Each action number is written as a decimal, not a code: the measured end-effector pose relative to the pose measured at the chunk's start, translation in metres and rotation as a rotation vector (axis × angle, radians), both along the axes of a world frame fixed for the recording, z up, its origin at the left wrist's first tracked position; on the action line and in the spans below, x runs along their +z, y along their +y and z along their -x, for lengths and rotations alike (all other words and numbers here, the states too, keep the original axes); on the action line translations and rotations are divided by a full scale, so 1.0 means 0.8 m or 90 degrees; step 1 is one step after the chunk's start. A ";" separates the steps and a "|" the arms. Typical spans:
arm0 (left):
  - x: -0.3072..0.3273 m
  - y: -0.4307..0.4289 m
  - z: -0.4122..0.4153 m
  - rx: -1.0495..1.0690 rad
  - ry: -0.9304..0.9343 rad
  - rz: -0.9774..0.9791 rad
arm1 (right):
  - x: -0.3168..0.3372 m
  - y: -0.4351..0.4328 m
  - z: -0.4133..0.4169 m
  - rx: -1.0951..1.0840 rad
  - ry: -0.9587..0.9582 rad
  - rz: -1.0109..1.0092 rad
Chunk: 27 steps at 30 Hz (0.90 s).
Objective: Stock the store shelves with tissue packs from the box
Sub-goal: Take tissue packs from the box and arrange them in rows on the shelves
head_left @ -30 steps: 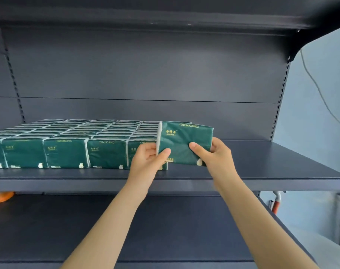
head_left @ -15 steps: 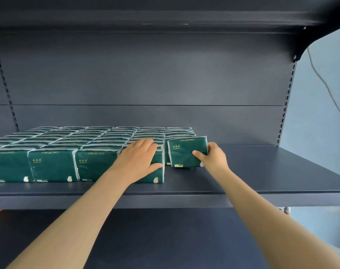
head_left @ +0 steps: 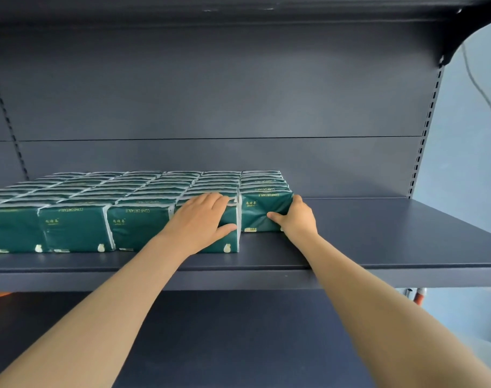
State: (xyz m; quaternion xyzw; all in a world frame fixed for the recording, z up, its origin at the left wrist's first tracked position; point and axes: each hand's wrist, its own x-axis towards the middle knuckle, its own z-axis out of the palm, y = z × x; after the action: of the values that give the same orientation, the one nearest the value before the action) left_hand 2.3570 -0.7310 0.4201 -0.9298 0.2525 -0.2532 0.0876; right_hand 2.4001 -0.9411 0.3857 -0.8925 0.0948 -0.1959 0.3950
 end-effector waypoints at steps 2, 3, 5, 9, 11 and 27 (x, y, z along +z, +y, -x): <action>0.005 0.002 0.001 -0.002 0.018 -0.004 | 0.004 -0.004 0.006 0.006 0.035 -0.007; 0.008 0.003 0.003 -0.004 0.024 -0.005 | 0.008 -0.005 0.011 0.006 0.052 0.002; 0.014 0.009 0.008 -0.004 0.015 -0.010 | 0.015 -0.007 0.024 0.004 0.075 0.037; 0.029 0.035 0.027 0.017 -0.010 -0.002 | 0.036 -0.003 0.065 -0.022 0.095 0.136; 0.036 0.055 0.038 0.028 -0.016 0.000 | 0.051 0.003 0.084 -0.019 0.110 0.196; 0.088 0.167 0.153 0.103 0.000 0.043 | 0.159 0.118 0.249 0.032 0.097 0.622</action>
State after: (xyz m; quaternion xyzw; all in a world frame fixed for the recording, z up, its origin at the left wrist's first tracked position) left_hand 2.2346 -0.5976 0.4909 -0.9495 0.1677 -0.2538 0.0768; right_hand 2.2008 -0.8464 0.5130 -0.9871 -0.0014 -0.1420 -0.0732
